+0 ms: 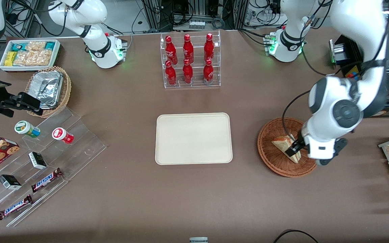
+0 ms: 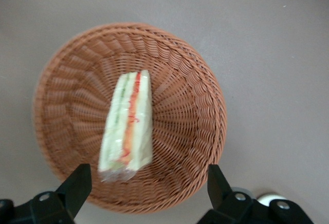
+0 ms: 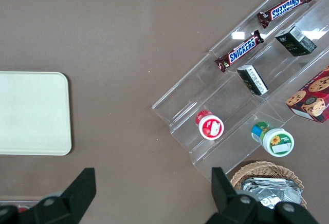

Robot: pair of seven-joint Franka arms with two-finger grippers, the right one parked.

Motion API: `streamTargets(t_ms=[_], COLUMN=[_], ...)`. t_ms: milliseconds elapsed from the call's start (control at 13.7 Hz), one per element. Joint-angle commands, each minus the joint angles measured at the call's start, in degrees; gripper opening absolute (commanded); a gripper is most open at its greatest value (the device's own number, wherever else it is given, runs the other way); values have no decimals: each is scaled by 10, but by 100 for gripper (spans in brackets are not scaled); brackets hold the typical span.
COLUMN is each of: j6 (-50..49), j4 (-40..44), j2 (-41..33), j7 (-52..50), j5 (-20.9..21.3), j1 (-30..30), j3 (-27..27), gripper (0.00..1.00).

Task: Place sandwich from basket to tray
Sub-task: 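Lower the left gripper over the wrapped sandwich in the wicker basket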

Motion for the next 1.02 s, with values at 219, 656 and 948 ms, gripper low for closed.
streamTargets(t_ms=[219,656,948], j6=[75,131,143], j4=[-98,-150,-156], j2=[-13,-13,-8], j7=[-31,-47,-50], j5=[41,41,41], j1=[-2,-1,0], j3=[9,8,8], gripper=[99,99,38])
